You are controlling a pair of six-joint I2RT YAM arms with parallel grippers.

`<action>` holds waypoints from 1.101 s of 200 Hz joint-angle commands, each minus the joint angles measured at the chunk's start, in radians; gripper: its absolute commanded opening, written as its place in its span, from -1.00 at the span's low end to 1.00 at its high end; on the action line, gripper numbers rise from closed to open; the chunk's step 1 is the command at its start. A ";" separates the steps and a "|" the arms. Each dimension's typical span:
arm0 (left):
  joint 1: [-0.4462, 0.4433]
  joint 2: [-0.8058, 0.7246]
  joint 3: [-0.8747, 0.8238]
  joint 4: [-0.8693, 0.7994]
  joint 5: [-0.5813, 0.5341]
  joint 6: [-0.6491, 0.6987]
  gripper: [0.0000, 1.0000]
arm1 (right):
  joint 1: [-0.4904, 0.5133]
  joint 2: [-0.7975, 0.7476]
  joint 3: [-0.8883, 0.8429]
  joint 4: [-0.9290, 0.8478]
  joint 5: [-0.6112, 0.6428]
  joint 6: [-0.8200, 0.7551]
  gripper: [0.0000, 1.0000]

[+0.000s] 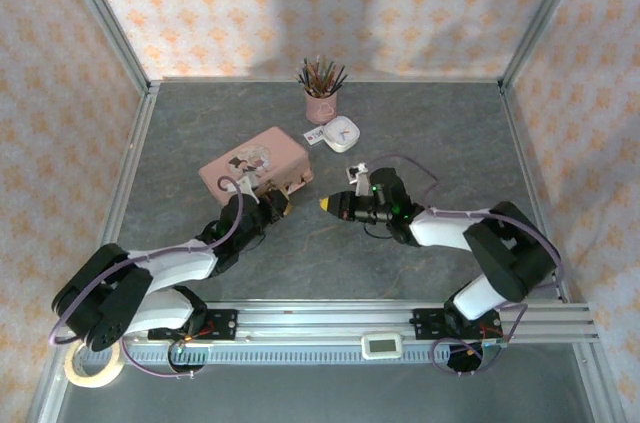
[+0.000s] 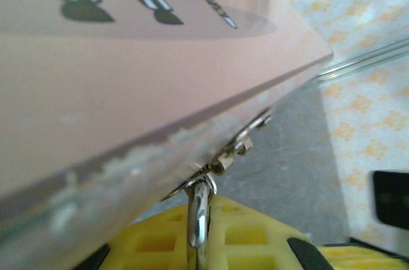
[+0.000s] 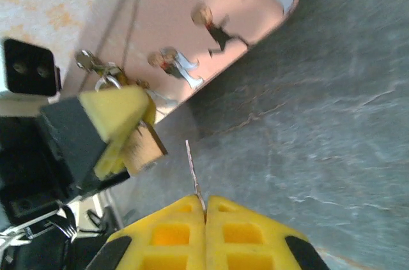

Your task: Unlock a padlock with a key

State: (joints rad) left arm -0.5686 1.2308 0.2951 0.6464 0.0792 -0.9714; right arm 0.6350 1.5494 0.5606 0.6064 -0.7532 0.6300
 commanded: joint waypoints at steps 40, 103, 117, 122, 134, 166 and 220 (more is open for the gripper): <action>0.021 -0.065 -0.081 0.149 -0.007 -0.088 -1.00 | 0.076 0.140 -0.015 0.394 -0.194 0.216 -1.00; 0.024 0.002 -0.096 0.303 0.016 -0.166 -1.00 | 0.119 0.317 -0.061 0.788 -0.222 0.429 -1.00; 0.024 0.016 -0.099 0.329 0.019 -0.179 -1.00 | 0.123 0.350 -0.061 0.860 -0.228 0.469 -1.00; 0.024 0.020 -0.100 0.335 0.020 -0.182 -1.00 | 0.123 0.356 -0.063 0.874 -0.229 0.475 -1.00; 0.024 0.025 -0.100 0.342 0.023 -0.186 -1.00 | 0.123 0.364 -0.068 0.884 -0.223 0.478 -1.00; 0.023 0.035 -0.100 0.351 0.026 -0.190 -1.00 | 0.123 0.363 -0.067 0.866 -0.225 0.459 -1.00; 0.024 0.025 -0.100 0.360 0.039 -0.198 -1.00 | 0.123 0.392 -0.036 0.837 -0.224 0.441 -1.00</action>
State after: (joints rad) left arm -0.5533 1.2678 0.1879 0.8894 0.0952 -1.1370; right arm 0.7547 1.9148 0.4995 1.3865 -0.9596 1.0813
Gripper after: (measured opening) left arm 0.083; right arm 0.046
